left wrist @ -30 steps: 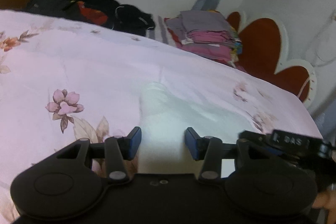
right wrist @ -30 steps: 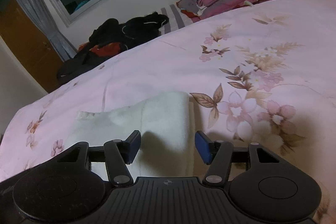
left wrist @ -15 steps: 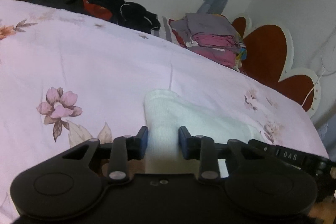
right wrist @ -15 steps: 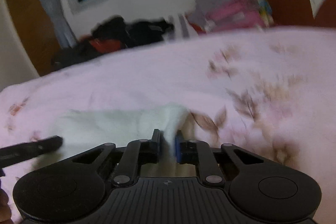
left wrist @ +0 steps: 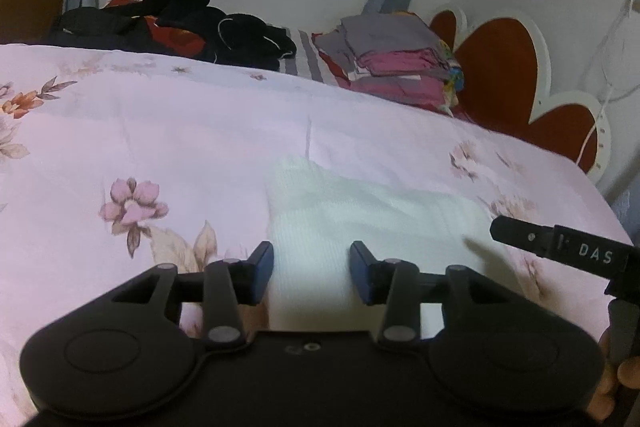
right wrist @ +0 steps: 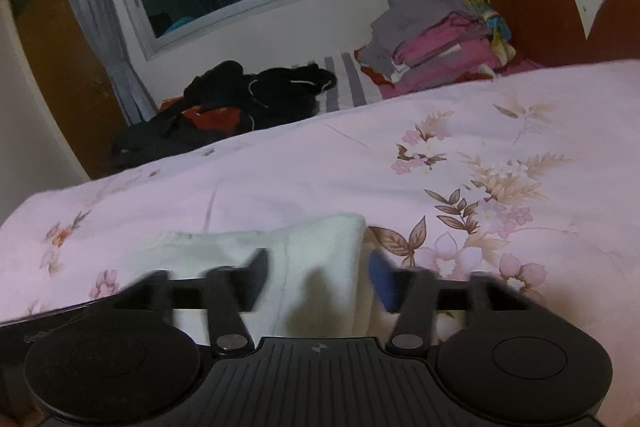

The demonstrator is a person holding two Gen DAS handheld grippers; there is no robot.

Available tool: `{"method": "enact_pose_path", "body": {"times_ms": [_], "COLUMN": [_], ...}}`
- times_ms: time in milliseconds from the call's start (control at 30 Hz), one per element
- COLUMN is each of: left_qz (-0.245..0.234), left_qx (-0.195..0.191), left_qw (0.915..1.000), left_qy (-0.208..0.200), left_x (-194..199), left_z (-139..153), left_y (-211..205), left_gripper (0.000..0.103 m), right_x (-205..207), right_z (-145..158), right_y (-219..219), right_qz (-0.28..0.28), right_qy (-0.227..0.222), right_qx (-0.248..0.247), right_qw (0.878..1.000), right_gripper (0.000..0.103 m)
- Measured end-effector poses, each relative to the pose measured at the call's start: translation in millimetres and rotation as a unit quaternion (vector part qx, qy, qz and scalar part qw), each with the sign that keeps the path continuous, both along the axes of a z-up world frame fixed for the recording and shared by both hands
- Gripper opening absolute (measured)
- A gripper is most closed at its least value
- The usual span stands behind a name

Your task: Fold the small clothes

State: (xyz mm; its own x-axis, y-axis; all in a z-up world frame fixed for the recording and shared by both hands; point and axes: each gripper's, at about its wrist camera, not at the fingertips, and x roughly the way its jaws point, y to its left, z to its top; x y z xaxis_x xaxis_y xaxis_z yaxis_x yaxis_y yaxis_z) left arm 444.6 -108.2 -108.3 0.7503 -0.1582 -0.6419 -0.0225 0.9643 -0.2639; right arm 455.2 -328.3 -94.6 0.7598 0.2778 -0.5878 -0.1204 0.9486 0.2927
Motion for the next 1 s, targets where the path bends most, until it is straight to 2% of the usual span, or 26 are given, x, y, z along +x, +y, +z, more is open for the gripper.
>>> {"method": "enact_pose_path", "body": {"times_ms": [100,133,167,233,433,500,600,667,767,867,1000], "left_qz": [0.0,0.0,0.0,-0.004,-0.005,-0.005,-0.002,-0.004,-0.009,-0.014,-0.015], "left_qx": [0.002,0.002,0.004,0.011,0.02,0.025,0.014,0.014,0.013,0.009,0.007], "left_qw": [1.0,1.0,1.0,0.9999,0.9997,0.9996,0.9997,0.9997,0.9997,0.9994,0.999], "left_qy": [0.005,0.007,0.008,0.009,0.013,0.014,0.022,0.018,0.017,0.03,0.04], "left_x": [-9,-12,-14,-19,-26,-25,-29,-36,-48,-55,-63], "left_z": [1,1,0,-1,-4,-6,-4,-1,0,-6,-10], "left_y": [-2,-2,-3,-6,-10,-11,-8,-6,-3,-3,-3], "left_gripper": [0.041,0.041,0.041,0.041,0.042,0.044,0.044,0.043,0.043,0.044,0.042], "right_x": [-15,-20,-24,-30,-45,-39,-33,-38,-51,-56,-62], "right_z": [0,-1,-3,-5,-7,-19,-28,-22,-15,-26,-23], "right_y": [3,3,4,5,18,19,9,5,8,11,3], "right_qz": [0.006,0.008,0.011,0.017,0.04,0.037,0.021,0.018,0.034,0.039,0.024], "right_qy": [-0.005,-0.003,-0.001,0.004,-0.001,0.023,0.047,0.039,0.026,0.044,0.048], "right_qx": [-0.02,-0.022,-0.024,-0.025,-0.053,-0.071,-0.042,-0.033,-0.041,-0.066,-0.038], "right_qw": [1.0,1.0,1.0,1.0,0.998,0.997,0.998,0.999,0.998,0.996,0.998], "right_gripper": [0.056,0.052,0.043,0.034,0.034,0.034,0.034,0.034,0.034,0.034,0.034]}}
